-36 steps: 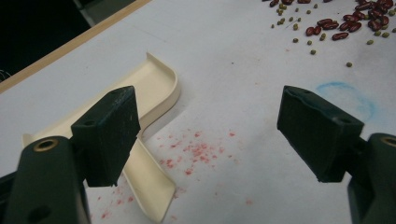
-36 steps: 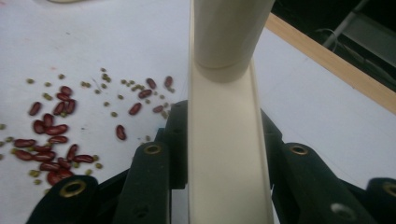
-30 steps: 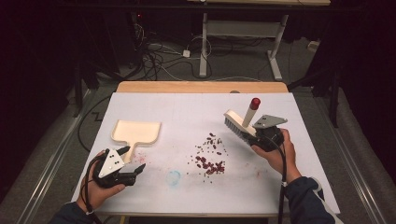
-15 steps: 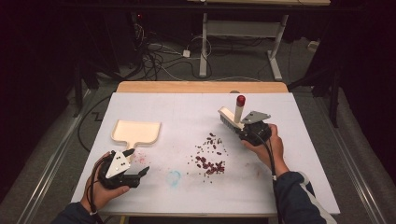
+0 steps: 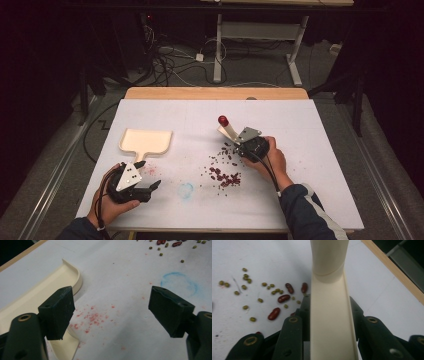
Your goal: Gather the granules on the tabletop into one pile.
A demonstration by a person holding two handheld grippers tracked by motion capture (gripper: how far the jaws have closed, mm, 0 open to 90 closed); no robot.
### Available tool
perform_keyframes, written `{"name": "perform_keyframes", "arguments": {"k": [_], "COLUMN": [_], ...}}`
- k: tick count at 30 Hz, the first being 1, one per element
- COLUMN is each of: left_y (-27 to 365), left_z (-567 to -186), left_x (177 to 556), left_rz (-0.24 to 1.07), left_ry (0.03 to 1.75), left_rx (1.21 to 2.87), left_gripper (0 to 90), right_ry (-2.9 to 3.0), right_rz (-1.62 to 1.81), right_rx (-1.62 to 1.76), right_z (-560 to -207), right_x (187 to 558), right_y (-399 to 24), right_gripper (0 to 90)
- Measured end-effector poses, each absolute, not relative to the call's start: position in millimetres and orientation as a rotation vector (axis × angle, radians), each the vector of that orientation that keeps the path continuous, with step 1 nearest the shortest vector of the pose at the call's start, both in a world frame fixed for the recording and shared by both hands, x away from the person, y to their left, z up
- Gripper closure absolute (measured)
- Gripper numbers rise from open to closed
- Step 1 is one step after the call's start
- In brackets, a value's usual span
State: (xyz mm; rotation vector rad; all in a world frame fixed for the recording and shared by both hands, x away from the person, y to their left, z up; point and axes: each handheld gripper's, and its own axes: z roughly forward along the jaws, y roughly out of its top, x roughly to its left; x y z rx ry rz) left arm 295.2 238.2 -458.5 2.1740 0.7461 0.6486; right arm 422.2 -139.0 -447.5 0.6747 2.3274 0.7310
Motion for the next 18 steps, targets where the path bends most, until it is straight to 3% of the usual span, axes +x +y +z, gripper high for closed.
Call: {"name": "perform_keyframes", "arguments": {"k": [18], "left_y": [236], "left_z": [-459], "left_x": [295], "left_rz": [0.634], "left_ry": [0.731], "left_rx": [2.185], "left_gripper": [20.0], "right_ry": [2.452], "right_rz": [0.842], "right_rx": [0.381], "right_z": [-445], "right_x": [365], "right_y": [-121], "right_gripper": [67.5]}}
